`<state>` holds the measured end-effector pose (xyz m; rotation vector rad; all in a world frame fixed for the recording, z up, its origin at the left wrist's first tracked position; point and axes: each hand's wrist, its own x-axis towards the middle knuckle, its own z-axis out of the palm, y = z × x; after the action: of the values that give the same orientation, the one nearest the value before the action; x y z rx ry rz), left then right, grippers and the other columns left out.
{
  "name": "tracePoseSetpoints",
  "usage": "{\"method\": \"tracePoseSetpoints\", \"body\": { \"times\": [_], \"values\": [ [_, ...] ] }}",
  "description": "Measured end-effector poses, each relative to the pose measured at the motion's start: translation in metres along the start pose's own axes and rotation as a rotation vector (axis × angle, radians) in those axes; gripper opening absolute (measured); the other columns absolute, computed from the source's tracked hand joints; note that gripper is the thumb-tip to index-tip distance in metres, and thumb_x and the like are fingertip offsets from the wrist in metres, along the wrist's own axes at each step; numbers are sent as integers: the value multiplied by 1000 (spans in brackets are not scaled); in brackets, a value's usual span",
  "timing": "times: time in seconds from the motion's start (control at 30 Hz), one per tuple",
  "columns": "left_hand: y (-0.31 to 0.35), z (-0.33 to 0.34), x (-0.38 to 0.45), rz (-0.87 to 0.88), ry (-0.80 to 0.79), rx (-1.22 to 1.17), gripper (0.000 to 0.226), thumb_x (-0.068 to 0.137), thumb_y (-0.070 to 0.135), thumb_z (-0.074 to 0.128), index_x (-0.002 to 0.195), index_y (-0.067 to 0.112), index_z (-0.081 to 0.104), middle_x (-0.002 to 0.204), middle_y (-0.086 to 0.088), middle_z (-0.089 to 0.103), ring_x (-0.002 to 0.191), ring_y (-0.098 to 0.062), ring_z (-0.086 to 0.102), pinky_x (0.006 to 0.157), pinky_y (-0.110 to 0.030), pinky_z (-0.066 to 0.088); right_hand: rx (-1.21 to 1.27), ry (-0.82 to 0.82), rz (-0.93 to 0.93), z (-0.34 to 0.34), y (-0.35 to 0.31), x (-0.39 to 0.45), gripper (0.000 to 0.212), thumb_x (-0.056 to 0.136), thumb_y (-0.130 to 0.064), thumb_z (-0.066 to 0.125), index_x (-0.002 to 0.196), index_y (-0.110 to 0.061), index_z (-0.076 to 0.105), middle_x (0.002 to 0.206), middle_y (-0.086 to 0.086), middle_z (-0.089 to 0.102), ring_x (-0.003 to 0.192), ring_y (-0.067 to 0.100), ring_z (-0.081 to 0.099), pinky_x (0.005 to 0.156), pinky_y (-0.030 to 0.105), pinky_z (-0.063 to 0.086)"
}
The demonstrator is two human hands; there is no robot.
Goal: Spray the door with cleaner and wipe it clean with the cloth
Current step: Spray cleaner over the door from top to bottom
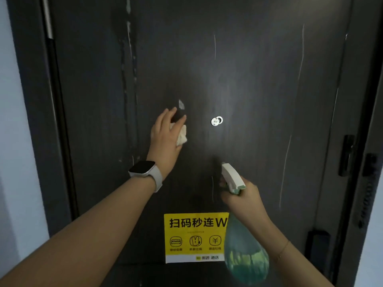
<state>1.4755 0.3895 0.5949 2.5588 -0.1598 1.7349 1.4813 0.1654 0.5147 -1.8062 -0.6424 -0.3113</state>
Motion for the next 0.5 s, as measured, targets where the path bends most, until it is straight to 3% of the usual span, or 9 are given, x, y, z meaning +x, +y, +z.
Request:
{"method": "tracePoseSetpoints", "body": {
  "times": [0.07,0.13,0.23,0.37,0.5],
  "values": [
    [-4,11,-4,-35,-57,88,74,86,9,69,150,20,33,161,-11,12,149,-27,5,121,-50,10,59,-12,16,-1,5,7,28,76,1,61,101,-11,65,91,8,69,75,20,63,59,31,49],
    [-6,14,-5,-31,-85,133,75,90,11,65,153,22,26,163,-9,4,150,-25,0,121,-46,3,90,-19,36,1,9,10,31,68,-12,58,98,-11,66,88,8,69,71,22,63,59,41,53],
    [-7,13,-5,-12,-88,140,69,92,11,63,151,20,29,162,-11,6,150,-27,2,120,-44,2,98,-13,50,2,16,12,30,63,-17,55,90,-12,66,81,6,68,66,20,62,60,45,55],
    [-9,13,-4,-3,-83,159,65,93,14,62,151,18,32,162,-14,10,149,-30,6,120,-46,5,40,-25,49,0,24,12,13,76,0,60,87,-7,62,74,9,63,65,23,61,59,46,55],
    [-11,15,-4,21,-67,173,62,94,14,62,149,16,35,160,-18,14,148,-33,11,120,-46,7,9,-49,62,2,31,5,15,75,2,61,85,-9,62,76,7,64,69,24,62,58,38,52]
  ]
}}
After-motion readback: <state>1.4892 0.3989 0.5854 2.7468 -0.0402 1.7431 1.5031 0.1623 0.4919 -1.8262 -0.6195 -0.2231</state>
